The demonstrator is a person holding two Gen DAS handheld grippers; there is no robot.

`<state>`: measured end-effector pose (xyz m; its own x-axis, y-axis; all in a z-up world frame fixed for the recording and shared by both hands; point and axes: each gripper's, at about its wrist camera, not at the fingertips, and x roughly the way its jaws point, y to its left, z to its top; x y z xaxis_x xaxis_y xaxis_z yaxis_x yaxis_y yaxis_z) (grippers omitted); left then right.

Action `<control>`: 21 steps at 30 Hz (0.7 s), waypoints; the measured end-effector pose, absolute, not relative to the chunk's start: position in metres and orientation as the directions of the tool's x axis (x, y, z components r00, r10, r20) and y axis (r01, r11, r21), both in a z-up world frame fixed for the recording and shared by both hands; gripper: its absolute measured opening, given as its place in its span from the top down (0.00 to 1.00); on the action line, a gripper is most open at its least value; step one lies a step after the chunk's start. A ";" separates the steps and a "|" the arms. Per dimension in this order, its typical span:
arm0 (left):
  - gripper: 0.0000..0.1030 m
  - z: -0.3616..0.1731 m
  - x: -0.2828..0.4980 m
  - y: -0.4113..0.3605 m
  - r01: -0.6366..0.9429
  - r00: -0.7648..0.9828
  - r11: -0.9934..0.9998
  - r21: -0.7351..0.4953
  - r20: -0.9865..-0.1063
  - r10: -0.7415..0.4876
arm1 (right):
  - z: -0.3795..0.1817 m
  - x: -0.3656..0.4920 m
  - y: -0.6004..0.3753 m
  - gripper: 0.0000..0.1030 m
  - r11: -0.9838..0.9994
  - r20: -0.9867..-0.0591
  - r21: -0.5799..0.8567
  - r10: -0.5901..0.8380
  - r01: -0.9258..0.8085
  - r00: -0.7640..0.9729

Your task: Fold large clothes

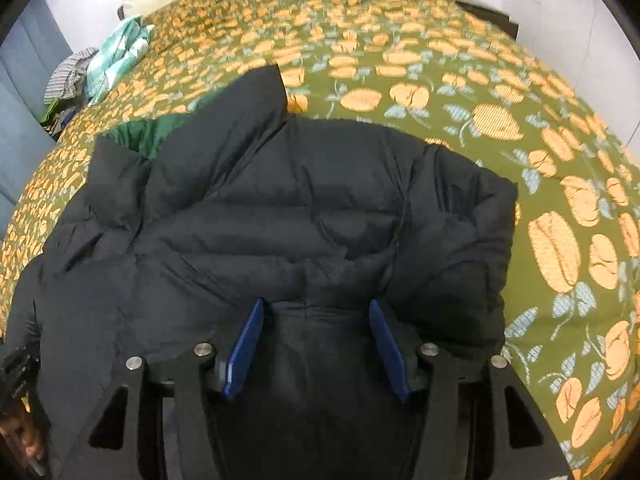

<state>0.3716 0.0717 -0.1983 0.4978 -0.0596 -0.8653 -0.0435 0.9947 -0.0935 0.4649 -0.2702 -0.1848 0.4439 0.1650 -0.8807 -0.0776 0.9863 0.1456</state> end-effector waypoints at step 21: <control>0.20 -0.170 0.298 0.074 -0.083 0.558 0.995 -0.060 -0.830 -0.003 | -0.130 0.306 -0.223 0.22 0.965 -0.808 0.119 0.232 -0.236 0.542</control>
<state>0.2978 0.0738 -0.1702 0.5577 -0.0034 -0.8300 -0.0833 0.9947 -0.0600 0.3062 -0.2226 -0.1299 0.5420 0.2317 -0.8078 -0.2356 0.9646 0.1186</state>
